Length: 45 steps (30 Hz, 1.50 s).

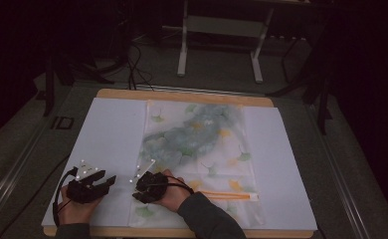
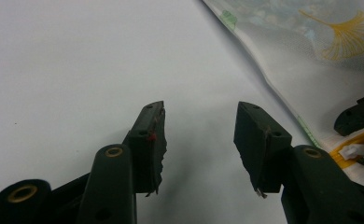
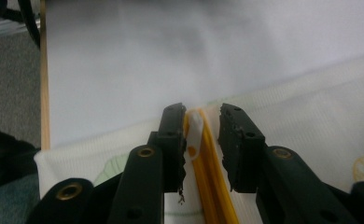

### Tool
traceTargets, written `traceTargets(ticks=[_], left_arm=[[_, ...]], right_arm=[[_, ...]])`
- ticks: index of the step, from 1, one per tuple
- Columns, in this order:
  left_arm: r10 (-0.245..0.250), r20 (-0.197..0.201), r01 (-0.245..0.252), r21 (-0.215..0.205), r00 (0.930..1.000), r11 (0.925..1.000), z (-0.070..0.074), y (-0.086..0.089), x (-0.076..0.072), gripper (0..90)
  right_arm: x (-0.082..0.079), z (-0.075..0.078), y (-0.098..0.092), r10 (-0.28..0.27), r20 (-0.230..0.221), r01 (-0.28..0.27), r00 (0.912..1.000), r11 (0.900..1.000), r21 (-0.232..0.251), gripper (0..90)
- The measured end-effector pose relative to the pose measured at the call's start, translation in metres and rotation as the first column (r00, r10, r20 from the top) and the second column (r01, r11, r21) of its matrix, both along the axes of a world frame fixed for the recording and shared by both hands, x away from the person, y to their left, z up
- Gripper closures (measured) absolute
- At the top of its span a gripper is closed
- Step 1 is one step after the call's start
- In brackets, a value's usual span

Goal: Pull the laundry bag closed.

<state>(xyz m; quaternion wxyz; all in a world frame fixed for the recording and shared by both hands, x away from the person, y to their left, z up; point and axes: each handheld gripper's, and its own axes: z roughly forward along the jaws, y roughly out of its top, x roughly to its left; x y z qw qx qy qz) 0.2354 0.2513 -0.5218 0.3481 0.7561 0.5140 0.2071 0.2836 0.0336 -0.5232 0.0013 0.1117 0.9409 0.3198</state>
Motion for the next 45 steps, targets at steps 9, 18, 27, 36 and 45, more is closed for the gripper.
traceTargets(ticks=[9,18,27,36,45], left_arm=[[-0.002,0.000,0.002,-0.001,1.0000,1.0000,0.000,0.000,0.000,53.2],[-0.012,-0.006,0.012,-0.003,0.9999,0.9999,0.000,-0.002,0.000,53.2],[-0.054,-0.019,0.053,-0.007,0.9984,0.9985,0.003,-0.007,-0.003,53.3],[-0.115,-0.065,0.112,-0.043,0.9913,0.9928,0.004,-0.017,-0.009,53.1],[-0.183,-0.123,0.173,-0.093,0.9753,0.9806,0.003,-0.032,-0.014,52.2]], right_arm=[[0.002,-0.001,-0.004,0.058,0.004,-0.057,0.9983,0.996,-0.061,76.8],[0.005,0.002,0.001,0.096,-0.014,-0.097,0.9953,0.990,-0.103,82.9],[0.004,0.005,0.001,0.112,0.002,-0.111,0.9937,0.985,-0.133,83.7],[0.004,0.006,-0.003,0.122,0.013,-0.120,0.9924,0.985,-0.124,83.8],[0.002,0.008,-0.004,0.125,0.030,-0.121,0.9917,0.986,-0.119,83.9]])
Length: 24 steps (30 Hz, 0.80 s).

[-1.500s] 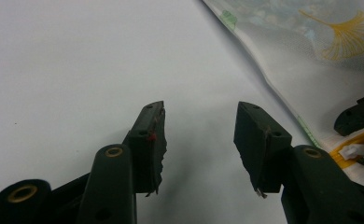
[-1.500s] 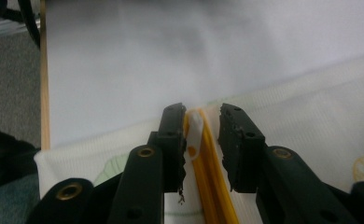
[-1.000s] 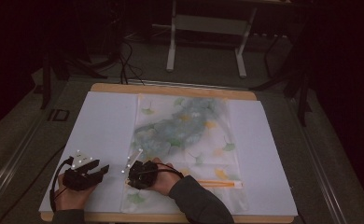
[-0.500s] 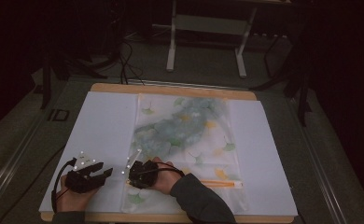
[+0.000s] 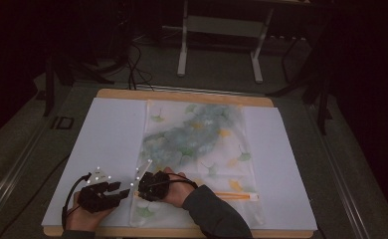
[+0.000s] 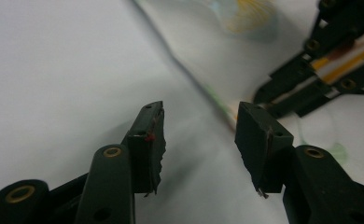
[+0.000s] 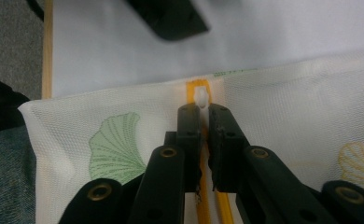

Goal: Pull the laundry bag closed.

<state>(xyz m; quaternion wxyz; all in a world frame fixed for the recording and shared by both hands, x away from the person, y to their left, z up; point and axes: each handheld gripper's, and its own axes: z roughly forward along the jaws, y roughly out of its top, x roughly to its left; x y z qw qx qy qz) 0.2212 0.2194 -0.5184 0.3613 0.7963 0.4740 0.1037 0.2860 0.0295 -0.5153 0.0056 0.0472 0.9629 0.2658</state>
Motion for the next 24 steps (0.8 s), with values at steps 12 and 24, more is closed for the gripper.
traceTargets(ticks=[12,24], left_arm=[[-0.066,-0.065,0.062,-0.062,0.9957,0.9961,-0.001,-0.012,-0.002,50.3],[-0.114,-0.115,0.105,-0.080,0.9868,0.9912,-0.008,-0.021,0.003,51.5]], right_arm=[[-0.001,0.003,-0.001,0.003,0.024,-0.004,0.9997,1.000,0.005,84.0],[-0.002,0.013,-0.004,0.010,0.057,-0.011,0.9983,1.000,0.004,84.0]])
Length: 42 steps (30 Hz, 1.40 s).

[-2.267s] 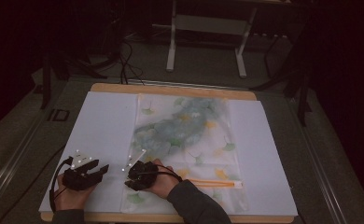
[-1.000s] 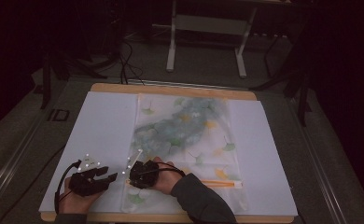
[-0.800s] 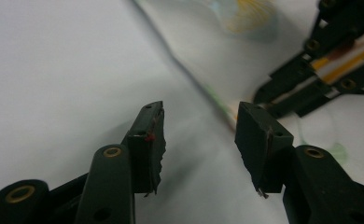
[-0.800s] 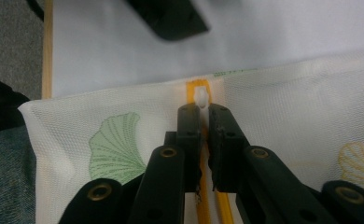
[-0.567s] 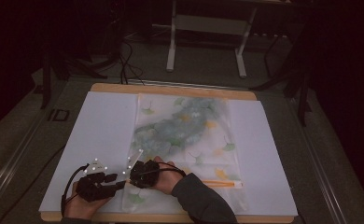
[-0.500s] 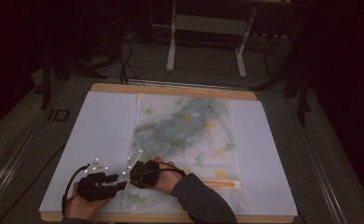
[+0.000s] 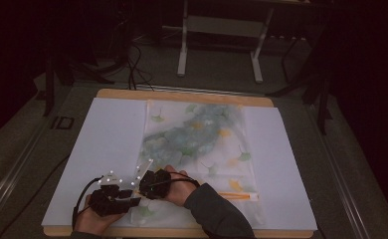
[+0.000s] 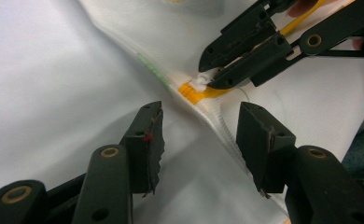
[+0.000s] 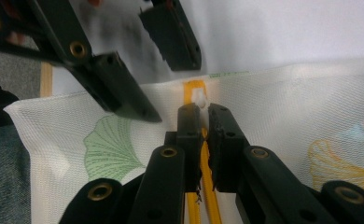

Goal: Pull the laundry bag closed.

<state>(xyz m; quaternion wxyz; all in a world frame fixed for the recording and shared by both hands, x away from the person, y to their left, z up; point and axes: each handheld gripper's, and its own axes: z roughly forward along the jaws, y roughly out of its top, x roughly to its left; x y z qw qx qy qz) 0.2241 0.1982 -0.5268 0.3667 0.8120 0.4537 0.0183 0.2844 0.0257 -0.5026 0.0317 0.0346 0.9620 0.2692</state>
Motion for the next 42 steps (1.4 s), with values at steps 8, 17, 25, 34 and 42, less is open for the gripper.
traceTargets(ticks=[8,17,25,34,42], left_arm=[[-0.021,-0.027,0.021,-0.014,0.9994,0.9997,-0.003,-0.006,0.004,54.5],[-0.051,-0.048,0.050,-0.022,0.9975,0.9985,-0.006,-0.011,0.008,62.8],[-0.072,-0.069,0.069,-0.040,0.9950,0.9968,-0.009,-0.012,0.010,77.6],[-0.077,-0.057,0.075,-0.046,0.9954,0.9962,-0.008,-0.012,0.009,87.9],[-0.079,-0.043,0.077,-0.046,0.9959,0.9959,-0.007,-0.012,0.008,88.2]], right_arm=[[-0.002,0.003,-0.001,-0.001,0.022,0.001,0.9998,1.000,0.000,84.0],[-0.002,0.008,-0.003,0.012,0.031,-0.012,0.9994,1.000,-0.003,84.0],[-0.001,0.007,-0.005,0.016,0.030,-0.016,0.9994,1.000,-0.004,84.0],[0.002,0.003,-0.010,0.013,0.016,-0.013,0.9998,1.000,0.009,84.1],[0.003,0.000,-0.014,0.015,-0.005,-0.015,0.9999,1.000,0.017,84.1]])
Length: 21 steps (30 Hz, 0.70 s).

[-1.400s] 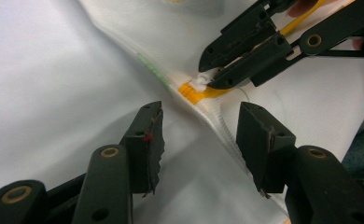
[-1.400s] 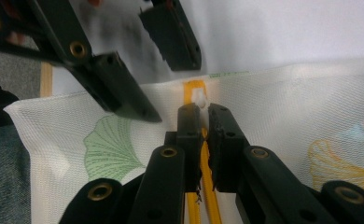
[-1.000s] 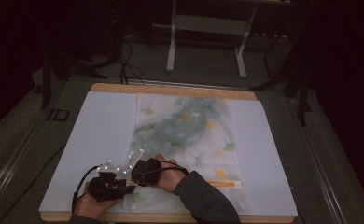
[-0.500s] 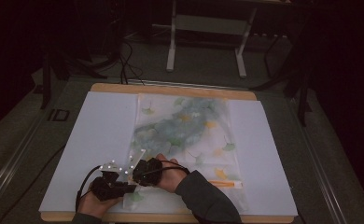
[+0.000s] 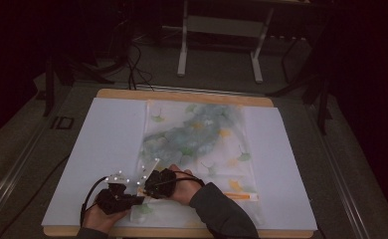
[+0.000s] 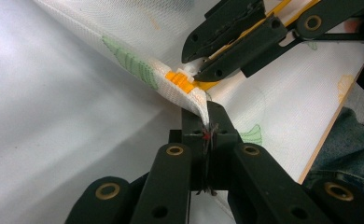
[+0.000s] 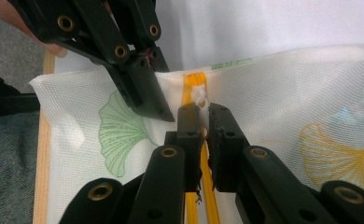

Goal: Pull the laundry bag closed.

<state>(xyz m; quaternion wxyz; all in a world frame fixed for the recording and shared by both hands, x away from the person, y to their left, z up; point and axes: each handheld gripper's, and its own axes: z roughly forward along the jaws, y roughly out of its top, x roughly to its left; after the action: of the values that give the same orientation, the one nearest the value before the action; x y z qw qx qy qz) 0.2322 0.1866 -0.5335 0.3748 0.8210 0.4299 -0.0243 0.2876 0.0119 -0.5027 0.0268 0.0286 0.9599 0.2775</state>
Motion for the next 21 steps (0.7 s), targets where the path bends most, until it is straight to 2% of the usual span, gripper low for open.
traceTargets(ticks=[21], left_arm=[[-0.003,0.013,0.003,-0.020,0.9999,0.9998,0.002,0.003,-0.001,88.3]], right_arm=[[0.001,-0.011,-0.008,0.004,-0.019,-0.005,0.9998,1.000,-0.024,84.3]])
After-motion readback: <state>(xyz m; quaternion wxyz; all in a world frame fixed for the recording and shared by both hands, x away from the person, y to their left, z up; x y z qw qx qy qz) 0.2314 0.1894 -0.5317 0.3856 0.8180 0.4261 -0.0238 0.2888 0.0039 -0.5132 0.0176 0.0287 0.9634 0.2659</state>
